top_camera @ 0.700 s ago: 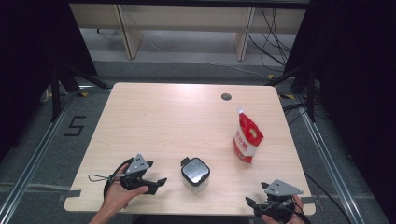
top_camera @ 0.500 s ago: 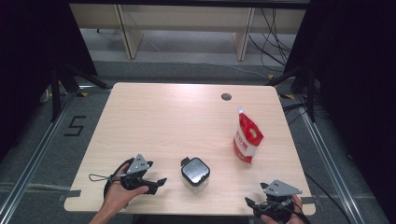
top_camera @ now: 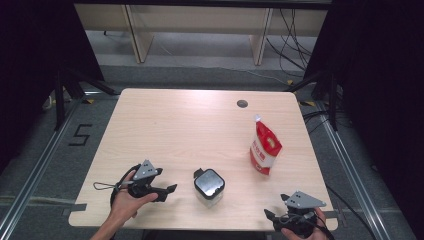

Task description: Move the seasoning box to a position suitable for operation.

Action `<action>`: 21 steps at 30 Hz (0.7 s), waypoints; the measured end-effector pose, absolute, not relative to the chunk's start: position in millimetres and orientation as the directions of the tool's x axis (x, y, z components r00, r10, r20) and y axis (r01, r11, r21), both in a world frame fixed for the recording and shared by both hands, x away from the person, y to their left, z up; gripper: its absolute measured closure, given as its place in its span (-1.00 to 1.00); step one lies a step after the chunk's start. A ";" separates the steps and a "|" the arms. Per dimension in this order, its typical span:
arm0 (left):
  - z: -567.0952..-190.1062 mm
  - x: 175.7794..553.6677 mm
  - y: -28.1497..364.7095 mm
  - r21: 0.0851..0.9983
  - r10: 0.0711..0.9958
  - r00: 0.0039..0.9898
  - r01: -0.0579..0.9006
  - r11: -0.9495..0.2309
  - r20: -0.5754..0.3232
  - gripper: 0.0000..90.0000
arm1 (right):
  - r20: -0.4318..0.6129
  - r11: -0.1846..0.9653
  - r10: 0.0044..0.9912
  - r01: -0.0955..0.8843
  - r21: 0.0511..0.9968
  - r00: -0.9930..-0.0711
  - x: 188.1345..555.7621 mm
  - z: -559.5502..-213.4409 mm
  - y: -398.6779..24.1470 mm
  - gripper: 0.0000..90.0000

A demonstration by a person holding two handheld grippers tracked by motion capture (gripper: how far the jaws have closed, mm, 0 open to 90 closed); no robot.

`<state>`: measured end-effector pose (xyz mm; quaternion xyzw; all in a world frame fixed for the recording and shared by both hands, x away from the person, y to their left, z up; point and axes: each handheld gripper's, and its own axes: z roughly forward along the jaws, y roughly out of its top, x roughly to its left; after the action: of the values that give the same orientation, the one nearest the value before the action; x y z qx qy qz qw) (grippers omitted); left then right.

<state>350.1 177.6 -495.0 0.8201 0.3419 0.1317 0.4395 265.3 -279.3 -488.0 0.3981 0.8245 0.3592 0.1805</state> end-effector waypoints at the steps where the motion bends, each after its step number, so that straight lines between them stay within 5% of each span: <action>1: -494.2 350.3 176.1 0.822 0.683 0.725 0.444 -0.357 -0.094 -0.50 | -0.009 0.423 0.786 0.528 0.737 -0.618 265.1 -488.1 -279.0 -0.47; 6: -486.4 356.1 174.1 0.828 0.667 0.742 0.417 -0.374 -0.073 -0.20 | 0.009 0.406 0.796 0.546 0.733 -0.605 265.0 -488.6 -275.8 -0.47; 8: -484.3 356.2 169.9 0.837 0.659 0.750 0.398 -0.375 -0.061 0.16 | -0.009 0.424 0.787 0.529 0.735 -0.617 266.8 -488.0 -276.6 -0.46; 13: -472.5 362.4 161.7 0.845 0.635 0.772 0.363 -0.392 -0.037 0.59 | 0.006 0.418 0.788 0.541 0.730 -0.616 267.4 -488.8 -276.5 -0.45; 21: -467.5 379.9 142.9 0.854 0.603 0.793 0.373 -0.363 -0.090 0.80 | 0.000 0.425 0.784 0.536 0.729 -0.621 268.4 -490.1 -275.9 -0.45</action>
<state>379.9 142.9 -467.5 0.8166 0.2987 0.1203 0.4790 268.4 -275.9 -490.1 0.3994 0.8262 0.3577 0.1729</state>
